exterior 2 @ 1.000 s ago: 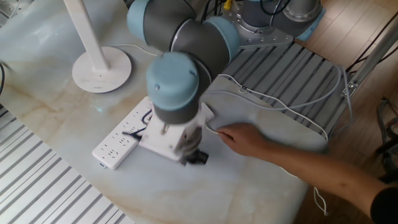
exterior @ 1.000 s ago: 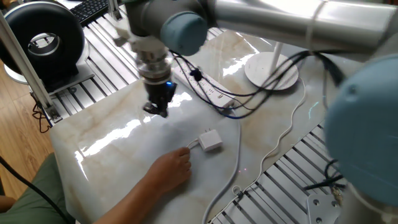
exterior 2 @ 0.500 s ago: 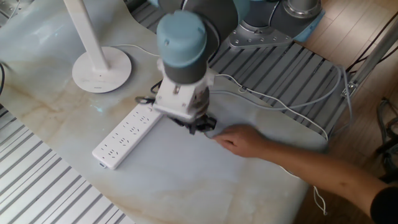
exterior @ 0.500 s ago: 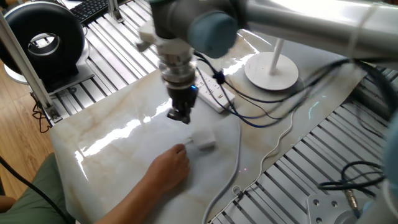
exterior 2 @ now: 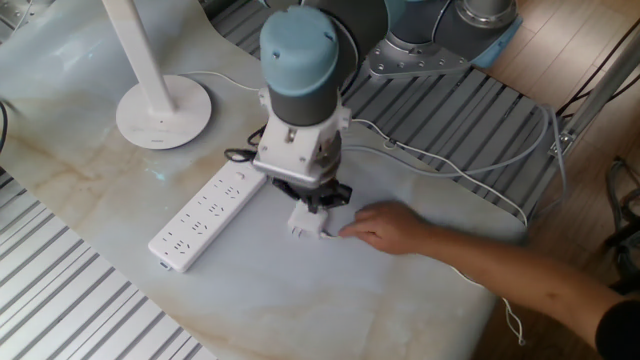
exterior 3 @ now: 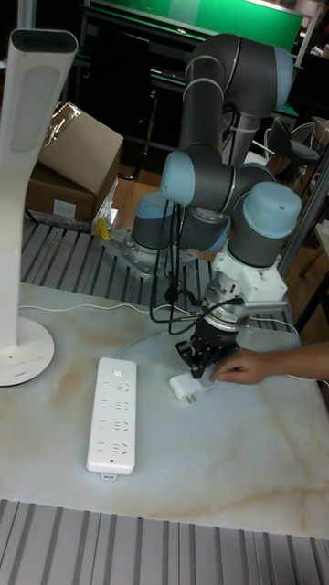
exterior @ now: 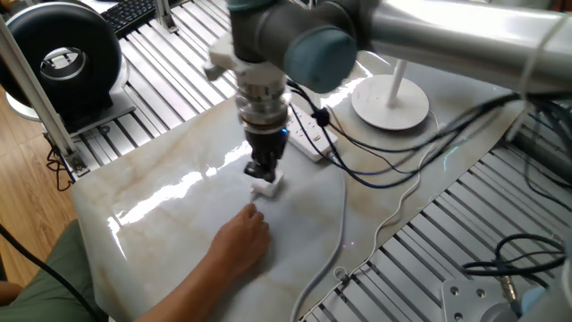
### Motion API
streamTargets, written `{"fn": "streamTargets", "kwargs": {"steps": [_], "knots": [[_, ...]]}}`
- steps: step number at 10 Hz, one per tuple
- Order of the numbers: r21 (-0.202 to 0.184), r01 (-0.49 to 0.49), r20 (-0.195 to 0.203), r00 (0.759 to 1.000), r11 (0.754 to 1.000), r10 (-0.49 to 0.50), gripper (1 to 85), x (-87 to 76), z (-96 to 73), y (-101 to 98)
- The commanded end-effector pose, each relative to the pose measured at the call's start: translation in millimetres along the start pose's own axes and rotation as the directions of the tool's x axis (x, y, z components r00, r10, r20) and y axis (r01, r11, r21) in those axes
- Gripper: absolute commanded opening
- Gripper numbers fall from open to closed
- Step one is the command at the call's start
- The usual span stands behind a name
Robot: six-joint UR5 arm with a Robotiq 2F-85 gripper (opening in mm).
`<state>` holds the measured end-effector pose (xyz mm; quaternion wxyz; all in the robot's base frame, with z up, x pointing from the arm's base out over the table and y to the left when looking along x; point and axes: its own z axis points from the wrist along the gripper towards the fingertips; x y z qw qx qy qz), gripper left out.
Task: Plug in the power cord of the desk lamp, turn on the socket, and light up the desk lamp
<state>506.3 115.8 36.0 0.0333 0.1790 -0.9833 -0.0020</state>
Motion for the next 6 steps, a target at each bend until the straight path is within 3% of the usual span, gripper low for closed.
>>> {"fn": "streamTargets", "kwargs": {"steps": [1, 2, 3, 4, 5, 6], "knots": [[0.040, 0.025, 0.015, 1.000, 0.999, -0.025, 2.7, -20.0, -6.1, -6.3], [0.072, 0.068, 0.081, 0.994, 0.995, -0.074, 11.3, -38.1, -7.4, -13.2], [0.065, 0.106, 0.134, 0.984, 0.992, -0.114, 19.7, -52.4, -8.7, -8.8], [0.059, 0.203, 0.126, 0.970, 0.977, -0.209, 43.0, -51.0, -8.4, -4.2], [0.069, 0.230, 0.104, 0.966, 0.971, -0.236, 51.0, -46.5, -7.9, -7.2], [0.071, 0.195, 0.109, 0.973, 0.978, -0.202, 55.3, -47.5, -8.3, -8.1]]}}
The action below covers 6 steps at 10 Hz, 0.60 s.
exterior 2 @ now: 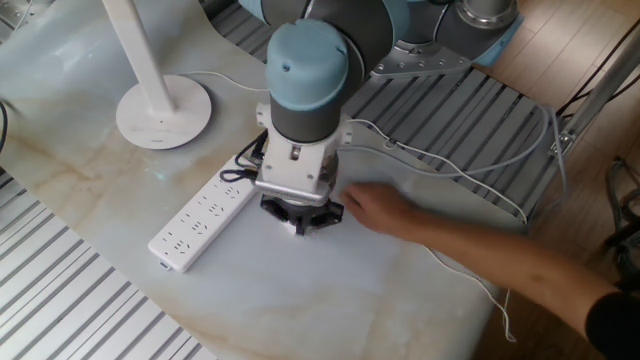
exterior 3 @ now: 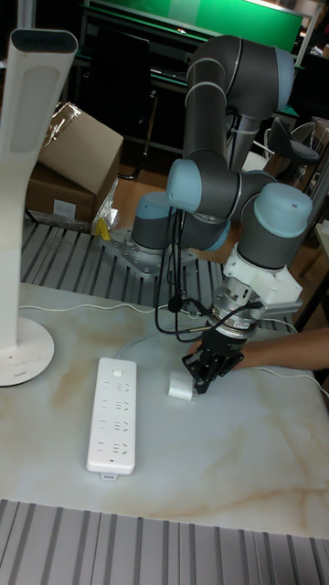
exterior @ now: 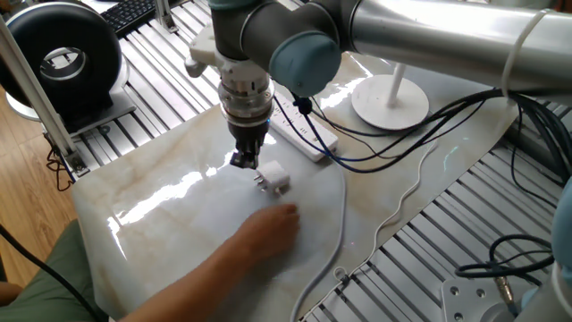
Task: Plug in the power cord of the desk lamp, turn on the socket, and light up the desk lamp
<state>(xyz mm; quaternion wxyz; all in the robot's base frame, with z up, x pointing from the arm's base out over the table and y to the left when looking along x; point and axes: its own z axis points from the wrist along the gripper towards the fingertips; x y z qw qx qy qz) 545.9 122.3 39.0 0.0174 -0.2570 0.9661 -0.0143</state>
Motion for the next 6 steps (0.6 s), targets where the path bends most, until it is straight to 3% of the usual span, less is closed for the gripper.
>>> {"fn": "streamTargets", "kwargs": {"steps": [1, 3, 6], "knots": [[-0.027, -0.027, 0.034, 0.999, 0.999, 0.028, 55.3, -9.8, -2.3, 4.8], [-0.063, -0.053, 0.041, 0.998, 0.997, 0.055, 58.3, -3.7, -5.0, 6.5], [-0.052, -0.097, 0.043, 0.994, 0.994, 0.099, 58.7, 3.4, -3.5, -1.5]]}}
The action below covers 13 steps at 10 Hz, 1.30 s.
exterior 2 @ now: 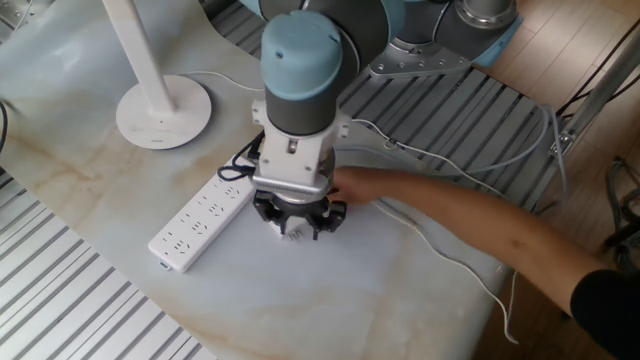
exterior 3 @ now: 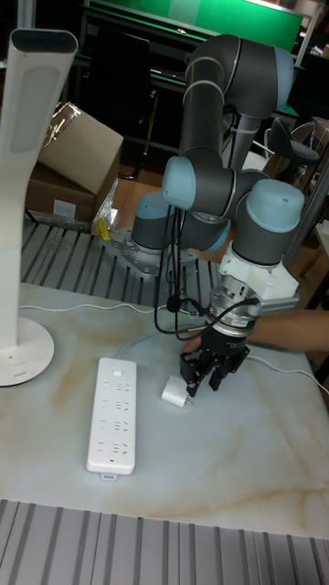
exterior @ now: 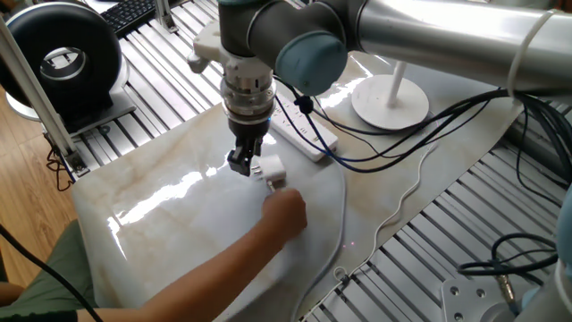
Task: Plug in the power cord of the desk lamp, turn on the socket, and light up the desk lamp
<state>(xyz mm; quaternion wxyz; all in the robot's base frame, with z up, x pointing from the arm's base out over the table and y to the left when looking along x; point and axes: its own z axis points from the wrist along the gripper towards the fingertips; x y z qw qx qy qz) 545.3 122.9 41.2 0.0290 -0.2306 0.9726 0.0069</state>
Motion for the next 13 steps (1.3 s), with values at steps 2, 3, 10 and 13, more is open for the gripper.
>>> {"fn": "streamTargets", "kwargs": {"steps": [2, 3, 10, 13], "knots": [[-0.031, -0.124, 0.006, 0.992, 0.992, 0.124, 57.7, 8.4, 0.4, -0.3], [-0.015, -0.127, 0.020, 0.992, 0.992, 0.127, 56.0, 11.1, 3.9, -7.2], [0.056, -0.127, -0.005, 0.992, 0.990, 0.127, 56.0, 12.9, -14.2, -17.1], [0.027, -0.177, -0.007, 0.984, 0.984, 0.177, 55.7, 8.9, -17.7, -6.2]]}}
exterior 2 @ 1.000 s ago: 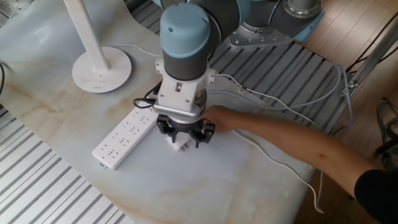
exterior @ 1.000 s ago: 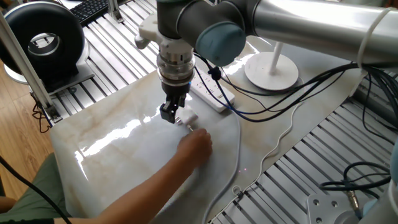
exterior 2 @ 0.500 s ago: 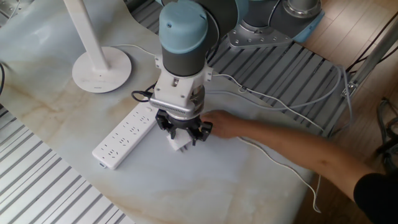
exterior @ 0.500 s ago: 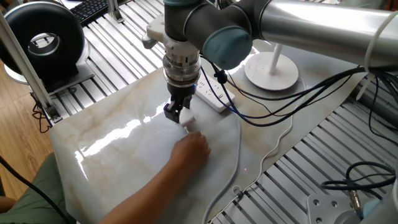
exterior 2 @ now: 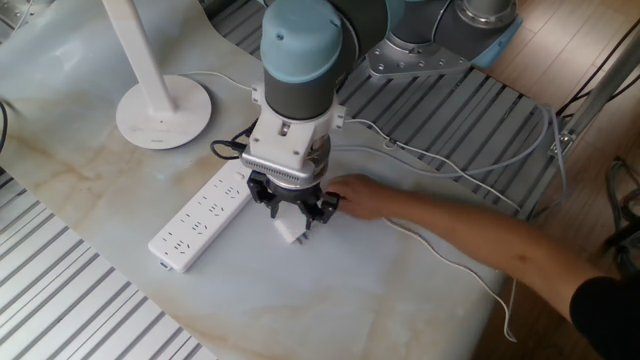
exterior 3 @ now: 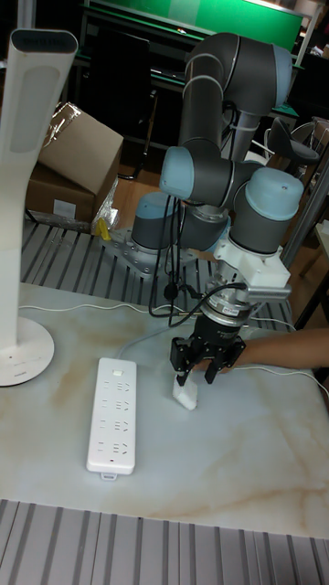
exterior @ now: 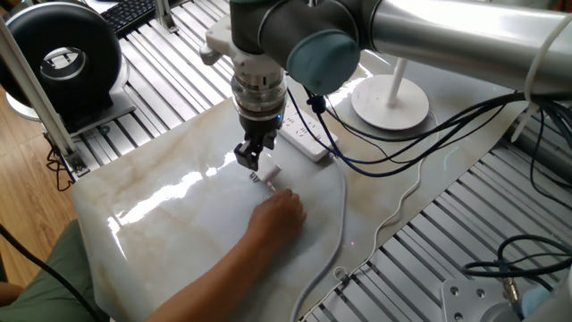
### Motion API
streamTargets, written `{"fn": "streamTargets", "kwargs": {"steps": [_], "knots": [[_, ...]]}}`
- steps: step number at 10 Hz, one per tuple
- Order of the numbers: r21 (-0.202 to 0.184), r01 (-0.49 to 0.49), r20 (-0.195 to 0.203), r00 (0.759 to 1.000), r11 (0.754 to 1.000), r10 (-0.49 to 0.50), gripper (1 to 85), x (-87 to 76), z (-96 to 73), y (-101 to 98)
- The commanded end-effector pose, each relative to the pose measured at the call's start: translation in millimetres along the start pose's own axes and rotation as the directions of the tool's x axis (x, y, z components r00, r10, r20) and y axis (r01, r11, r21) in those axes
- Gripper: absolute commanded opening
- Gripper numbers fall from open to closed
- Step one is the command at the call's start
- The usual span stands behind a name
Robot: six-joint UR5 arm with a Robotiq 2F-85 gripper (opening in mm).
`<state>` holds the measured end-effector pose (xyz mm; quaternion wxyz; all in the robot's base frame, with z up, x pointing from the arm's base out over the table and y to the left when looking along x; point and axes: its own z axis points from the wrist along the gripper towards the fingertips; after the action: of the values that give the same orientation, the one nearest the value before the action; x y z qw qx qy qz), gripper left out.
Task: Plug in the power cord of the desk lamp, turn on the socket, and light up the desk lamp
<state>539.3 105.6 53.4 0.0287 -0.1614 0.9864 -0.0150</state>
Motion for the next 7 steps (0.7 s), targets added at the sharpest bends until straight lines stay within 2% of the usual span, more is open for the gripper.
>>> {"fn": "streamTargets", "kwargs": {"steps": [1, 4, 7], "knots": [[-0.025, -0.048, -0.001, 0.999, 0.999, 0.048, 55.7, -2.1, -3.5, 6.8], [-0.055, -0.069, 0.000, 0.998, 0.996, 0.069, 56.0, -4.9, -2.2, 16.0], [-0.064, -0.094, 0.006, 0.995, 0.994, 0.095, 55.7, -10.1, 4.9, 19.0]]}}
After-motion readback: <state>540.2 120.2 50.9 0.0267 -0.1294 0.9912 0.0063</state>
